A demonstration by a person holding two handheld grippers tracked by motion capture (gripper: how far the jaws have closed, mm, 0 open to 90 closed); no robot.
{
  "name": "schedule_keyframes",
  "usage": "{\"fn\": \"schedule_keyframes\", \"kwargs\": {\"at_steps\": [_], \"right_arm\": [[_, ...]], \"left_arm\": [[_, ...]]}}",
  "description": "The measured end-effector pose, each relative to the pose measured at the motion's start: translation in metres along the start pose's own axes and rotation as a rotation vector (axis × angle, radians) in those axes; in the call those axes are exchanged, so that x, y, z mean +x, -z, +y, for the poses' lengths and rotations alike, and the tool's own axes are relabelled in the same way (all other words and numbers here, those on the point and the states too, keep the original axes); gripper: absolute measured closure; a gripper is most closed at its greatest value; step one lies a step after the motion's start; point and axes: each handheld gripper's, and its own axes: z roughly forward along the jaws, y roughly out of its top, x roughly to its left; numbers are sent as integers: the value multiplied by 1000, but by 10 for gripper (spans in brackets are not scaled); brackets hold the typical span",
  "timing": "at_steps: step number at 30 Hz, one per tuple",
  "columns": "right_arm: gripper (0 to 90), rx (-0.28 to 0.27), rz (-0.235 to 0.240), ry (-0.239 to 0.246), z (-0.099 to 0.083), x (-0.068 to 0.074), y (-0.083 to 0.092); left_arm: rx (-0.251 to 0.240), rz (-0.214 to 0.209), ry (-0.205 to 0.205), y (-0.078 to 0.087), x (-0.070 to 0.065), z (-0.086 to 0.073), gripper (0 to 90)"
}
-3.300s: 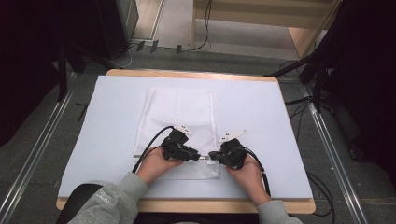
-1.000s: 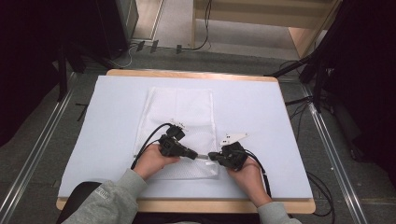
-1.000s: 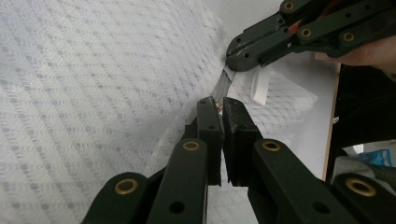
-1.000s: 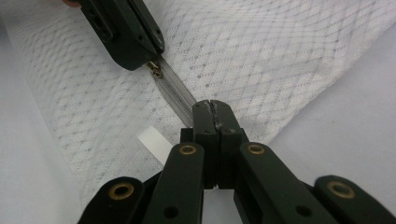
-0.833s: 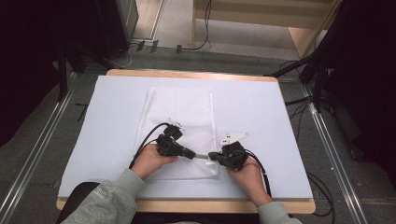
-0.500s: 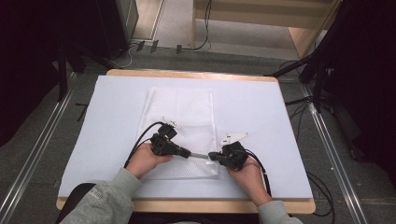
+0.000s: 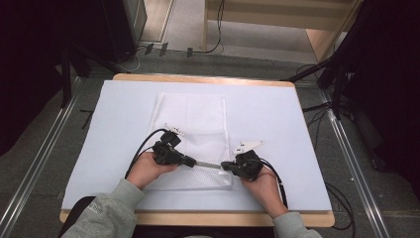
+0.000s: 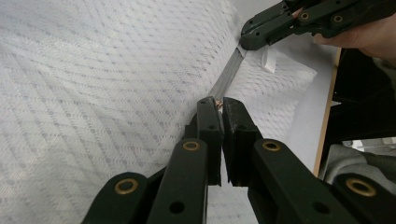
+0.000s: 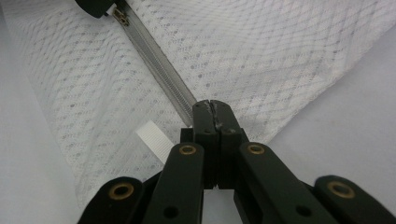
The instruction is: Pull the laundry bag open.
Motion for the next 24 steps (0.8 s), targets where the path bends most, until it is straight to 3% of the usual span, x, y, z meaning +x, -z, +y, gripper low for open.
{"fn": "schedule_keyframes", "kwargs": {"at_steps": [14, 24], "right_arm": [[900, 2, 4, 0, 0, 0, 0], [900, 3, 4, 1, 1, 0, 0]], "left_arm": [[10, -4, 15, 11, 5, -7, 880], [13, 30, 22, 19, 5, -10, 882]]}}
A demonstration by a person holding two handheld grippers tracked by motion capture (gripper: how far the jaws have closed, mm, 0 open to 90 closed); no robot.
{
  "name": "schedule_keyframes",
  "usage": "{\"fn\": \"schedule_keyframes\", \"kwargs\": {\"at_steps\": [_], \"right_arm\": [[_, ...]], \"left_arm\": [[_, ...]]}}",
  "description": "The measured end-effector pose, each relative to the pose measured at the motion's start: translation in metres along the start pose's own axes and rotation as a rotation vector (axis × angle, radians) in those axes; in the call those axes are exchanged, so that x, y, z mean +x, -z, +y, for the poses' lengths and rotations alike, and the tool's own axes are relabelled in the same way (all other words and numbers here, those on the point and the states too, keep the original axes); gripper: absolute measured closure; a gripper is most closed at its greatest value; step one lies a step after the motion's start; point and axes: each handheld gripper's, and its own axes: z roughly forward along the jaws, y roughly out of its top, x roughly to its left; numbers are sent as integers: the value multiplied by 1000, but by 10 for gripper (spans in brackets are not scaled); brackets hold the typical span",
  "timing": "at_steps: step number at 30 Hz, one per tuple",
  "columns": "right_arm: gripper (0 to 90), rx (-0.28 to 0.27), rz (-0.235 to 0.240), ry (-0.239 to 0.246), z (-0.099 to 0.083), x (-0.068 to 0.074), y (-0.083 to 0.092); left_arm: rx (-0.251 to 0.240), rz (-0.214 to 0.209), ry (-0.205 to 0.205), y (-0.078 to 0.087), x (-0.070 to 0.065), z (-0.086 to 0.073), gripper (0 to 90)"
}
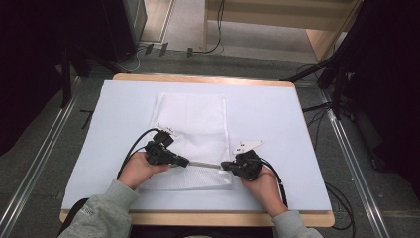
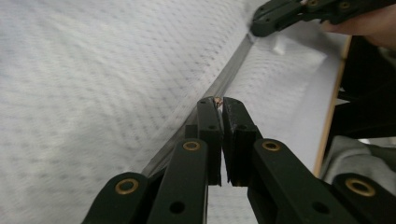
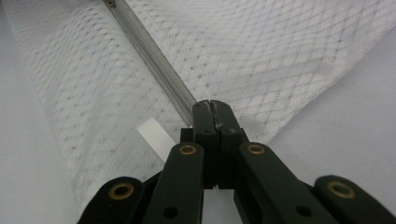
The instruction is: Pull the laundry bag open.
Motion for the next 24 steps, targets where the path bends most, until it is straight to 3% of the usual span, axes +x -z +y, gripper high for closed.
{"fn": "schedule_keyframes", "kwargs": {"at_steps": [6, 10, 24], "right_arm": [[900, 1, 1, 0, 0, 0, 0], [900, 4, 1, 0, 0, 0, 0], [900, 6, -2, 16, 2, 0, -1]], "left_arm": [[-10, -7, 23, 11, 7, -8, 881], [9, 16, 11, 10, 6, -9, 882], [3, 87, 66, 26, 16, -18, 882]]}}
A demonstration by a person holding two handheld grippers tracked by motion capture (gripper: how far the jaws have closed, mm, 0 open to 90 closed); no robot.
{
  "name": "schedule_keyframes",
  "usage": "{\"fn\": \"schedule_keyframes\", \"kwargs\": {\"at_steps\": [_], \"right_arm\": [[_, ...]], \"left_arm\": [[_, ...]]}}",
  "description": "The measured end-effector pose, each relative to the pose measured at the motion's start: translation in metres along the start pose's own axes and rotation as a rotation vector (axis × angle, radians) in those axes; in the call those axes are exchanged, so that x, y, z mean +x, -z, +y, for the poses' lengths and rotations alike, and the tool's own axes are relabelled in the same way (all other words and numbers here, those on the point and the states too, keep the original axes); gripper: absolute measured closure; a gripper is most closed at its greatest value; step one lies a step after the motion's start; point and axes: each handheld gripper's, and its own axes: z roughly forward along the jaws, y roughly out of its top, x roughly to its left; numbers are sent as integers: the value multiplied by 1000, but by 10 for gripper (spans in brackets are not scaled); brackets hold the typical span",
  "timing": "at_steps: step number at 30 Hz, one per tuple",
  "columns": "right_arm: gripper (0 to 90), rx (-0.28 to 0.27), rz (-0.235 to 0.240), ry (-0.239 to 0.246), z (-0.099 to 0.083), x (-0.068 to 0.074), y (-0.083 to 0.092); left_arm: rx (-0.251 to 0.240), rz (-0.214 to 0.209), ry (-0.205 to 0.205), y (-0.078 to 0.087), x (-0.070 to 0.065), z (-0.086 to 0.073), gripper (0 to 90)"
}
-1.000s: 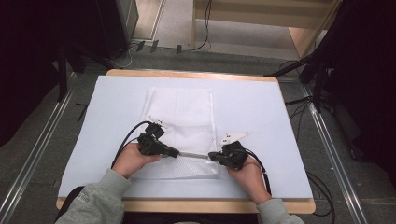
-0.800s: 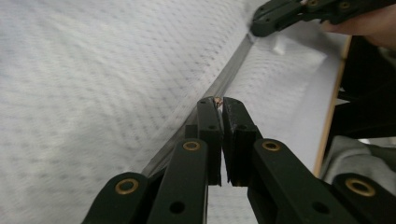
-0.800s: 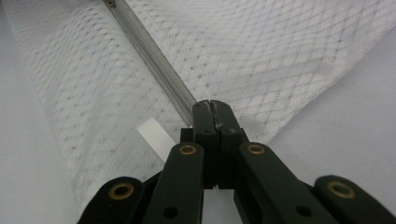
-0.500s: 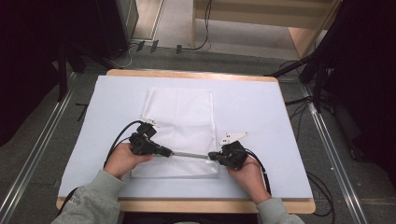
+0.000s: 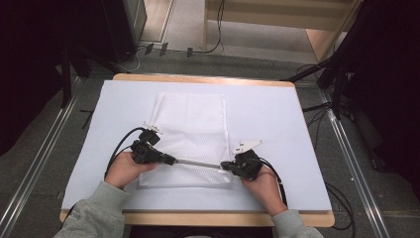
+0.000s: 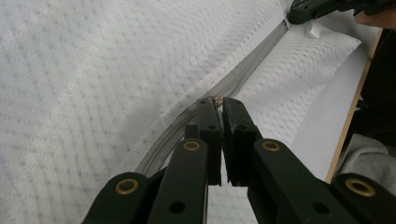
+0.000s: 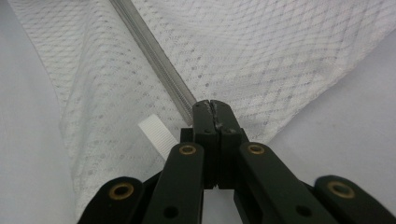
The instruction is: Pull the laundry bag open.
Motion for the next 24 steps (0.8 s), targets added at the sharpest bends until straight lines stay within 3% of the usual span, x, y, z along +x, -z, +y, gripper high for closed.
{"fn": "schedule_keyframes", "kwargs": {"at_steps": [6, 14, 18, 22, 23, 24], "right_arm": [[900, 14, 3, -2, 1, 0, 0], [900, 22, 6, 16, 3, 0, 0], [900, 30, 9, 17, 4, -1, 0], [900, 34, 19, 19, 5, -2, 0], [900, 36, 23, 19, 5, -3, -1], [900, 39, 26, 17, 6, -3, -1]], "left_arm": [[-13, 2, 18, 6, 4, -6, 882], [-18, 35, 42, 15, 7, -17, 882], [-29, 24, 64, 20, 9, -22, 882], [-31, 47, 69, 25, 10, -27, 882], [-33, 33, 73, 26, 11, -29, 882], [-39, 51, 73, 28, 11, -30, 882]]}}
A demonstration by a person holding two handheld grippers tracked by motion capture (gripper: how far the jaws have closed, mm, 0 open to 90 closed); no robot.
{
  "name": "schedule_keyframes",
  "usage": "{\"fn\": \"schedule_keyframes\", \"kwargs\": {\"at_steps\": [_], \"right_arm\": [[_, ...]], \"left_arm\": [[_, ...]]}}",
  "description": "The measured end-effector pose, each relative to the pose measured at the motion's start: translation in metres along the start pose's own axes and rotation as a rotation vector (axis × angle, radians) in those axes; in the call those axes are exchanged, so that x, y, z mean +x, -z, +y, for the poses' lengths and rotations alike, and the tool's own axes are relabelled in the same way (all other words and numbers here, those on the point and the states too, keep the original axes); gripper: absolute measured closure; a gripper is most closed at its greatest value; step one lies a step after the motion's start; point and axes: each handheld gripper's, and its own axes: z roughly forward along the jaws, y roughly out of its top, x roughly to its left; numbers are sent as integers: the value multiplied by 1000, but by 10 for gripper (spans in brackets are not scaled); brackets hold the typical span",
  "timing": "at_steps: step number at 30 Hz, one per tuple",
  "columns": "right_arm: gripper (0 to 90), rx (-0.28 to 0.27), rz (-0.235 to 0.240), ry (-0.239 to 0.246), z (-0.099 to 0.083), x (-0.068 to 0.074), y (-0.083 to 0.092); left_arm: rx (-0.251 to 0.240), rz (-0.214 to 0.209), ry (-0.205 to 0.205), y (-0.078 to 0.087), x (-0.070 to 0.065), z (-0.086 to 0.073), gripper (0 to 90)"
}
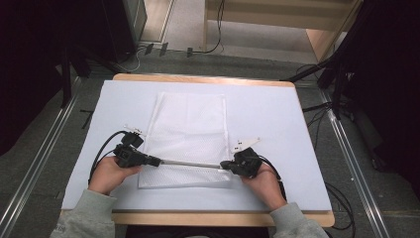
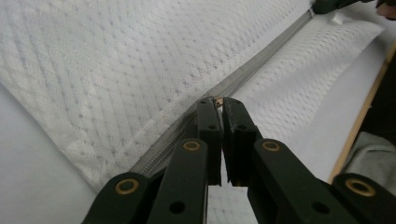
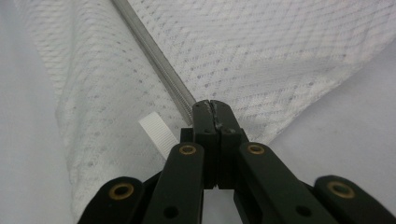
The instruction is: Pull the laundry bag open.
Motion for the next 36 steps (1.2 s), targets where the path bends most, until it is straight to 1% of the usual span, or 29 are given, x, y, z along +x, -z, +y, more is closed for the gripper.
{"fn": "schedule_keyframes", "kwargs": {"at_steps": [1, 3, 4, 5, 6, 7, 8, 9, 10, 11, 12, 13, 14, 15, 16, 17, 18, 20, 21, 22, 23, 26, 29, 30, 31, 33, 36], "right_arm": [[900, 1, 1, 2, 0, 0, 0], [900, 2, 4, 6, 0, -1, 0], [900, 1, 7, 9, 1, -1, -1], [900, 3, 10, 8, 1, -1, 0], [900, 6, 9, 6, 1, -1, 0], [900, 4, 11, 6, 1, -2, 0], [900, 4, 12, 5, 1, -2, 0], [900, 4, 12, 5, 1, -2, 0], [900, 4, 13, 4, 1, -2, 0], [900, 4, 14, 4, 1, -2, 0], [900, 5, 14, 4, 1, -2, 0], [900, 5, 13, 5, 1, -2, 0], [900, 6, 14, 6, 1, -2, 0], [900, 7, 15, 3, 1, -2, 0], [900, 6, 14, 6, 1, -2, 0], [900, 7, 16, 4, 1, -2, 0], [900, 6, 16, 6, 1, -2, 0], [900, 6, 17, 5, 1, -2, 0], [900, 7, 17, 4, 1, -2, 0], [900, 7, 17, 4, 1, -2, 0], [900, 7, 17, 4, 1, -2, 0], [900, 9, 16, 5, 1, -2, 0], [900, 13, 17, 3, 2, -2, 0], [900, 13, 17, 4, 2, -3, 0], [900, 11, 19, 3, 2, -3, -1], [900, 10, 20, 10, 2, -3, -1], [900, 11, 26, 7, 3, -3, -2]], "left_arm": [[1, -4, 7, 1, 1, -1, 882], [-9, 7, 18, 5, 4, -3, 882], [-12, -12, 25, 6, 4, -4, 882], [-11, 12, 19, 7, 5, -5, 882], [-7, 12, 27, 7, 6, -6, 882], [-11, 22, 28, 8, 6, -7, 882], [-13, 22, 38, 10, 7, -7, 882], [-14, 7, 38, 11, 8, -8, 882], [-22, 22, 37, 12, 9, -9, 882], [-16, 18, 41, 13, 10, -10, 882], [-22, 20, 39, 14, 10, -10, 882], [-24, 26, 48, 15, 11, -11, 882], [-21, 13, 43, 16, 12, -12, 882], [-22, 36, 44, 18, 13, -12, 882], [-15, 35, 44, 20, 15, -13, 882], [-18, 39, 43, 22, 18, -15, 882], [-25, 41, 61, 25, 21, -17, 882], [-28, 45, 75, 29, 28, -22, 882], [-34, 40, 84, 31, 30, -24, 882], [-43, 39, 89, 32, 31, -26, 882], [-42, 37, 89, 34, 33, -27, 882], [-43, 47, 88, 36, 33, -30, 882], [-46, 60, 103, 39, 36, -34, 882], [-50, 55, 109, 39, 37, -35, 882], [-55, 60, 108, 40, 38, -36, 882], [-52, 51, 111, 41, 39, -37, 882], [-54, 59, 112, 39, 39, -37, 882]]}}
